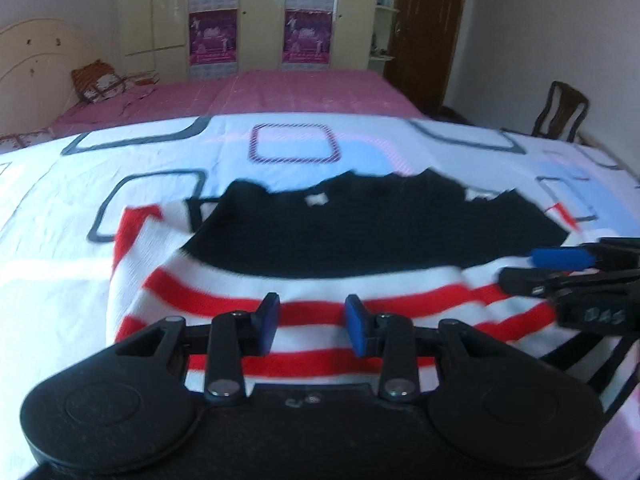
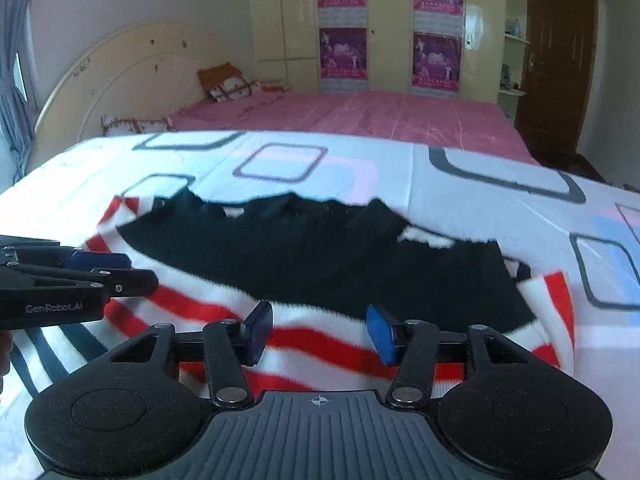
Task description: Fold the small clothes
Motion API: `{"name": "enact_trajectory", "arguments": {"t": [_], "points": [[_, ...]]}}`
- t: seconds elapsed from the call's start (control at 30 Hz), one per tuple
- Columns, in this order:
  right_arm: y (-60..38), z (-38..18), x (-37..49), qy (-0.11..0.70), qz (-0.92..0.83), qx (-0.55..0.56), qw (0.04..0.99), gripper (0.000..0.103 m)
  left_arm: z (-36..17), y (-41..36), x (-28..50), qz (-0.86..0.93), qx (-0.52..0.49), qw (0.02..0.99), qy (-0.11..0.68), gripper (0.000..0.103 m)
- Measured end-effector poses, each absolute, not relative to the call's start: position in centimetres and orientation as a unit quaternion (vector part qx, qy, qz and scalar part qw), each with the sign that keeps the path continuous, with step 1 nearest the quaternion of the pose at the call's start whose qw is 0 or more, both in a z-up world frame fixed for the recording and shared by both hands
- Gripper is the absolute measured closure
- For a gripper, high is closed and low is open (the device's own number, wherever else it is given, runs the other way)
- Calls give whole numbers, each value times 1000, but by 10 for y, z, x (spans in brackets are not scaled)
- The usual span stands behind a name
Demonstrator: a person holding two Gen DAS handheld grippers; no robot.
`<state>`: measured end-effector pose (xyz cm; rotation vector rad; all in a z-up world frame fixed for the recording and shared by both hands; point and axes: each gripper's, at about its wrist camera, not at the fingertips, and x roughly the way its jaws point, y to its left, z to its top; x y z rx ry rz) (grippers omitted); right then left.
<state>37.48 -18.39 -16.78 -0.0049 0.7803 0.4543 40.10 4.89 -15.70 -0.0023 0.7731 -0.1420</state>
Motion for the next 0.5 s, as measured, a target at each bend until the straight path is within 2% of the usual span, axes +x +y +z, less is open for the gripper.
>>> {"name": "enact_trajectory", "arguments": {"t": [0.4, 0.5], "points": [[-255, -184, 357, 389, 148, 17, 909, 50, -159, 89, 376, -37, 4, 928, 370, 65], [-257, -176, 352, 388, 145, 29, 910, 50, -150, 88, 370, -22, -4, 928, 373, 71]]}}
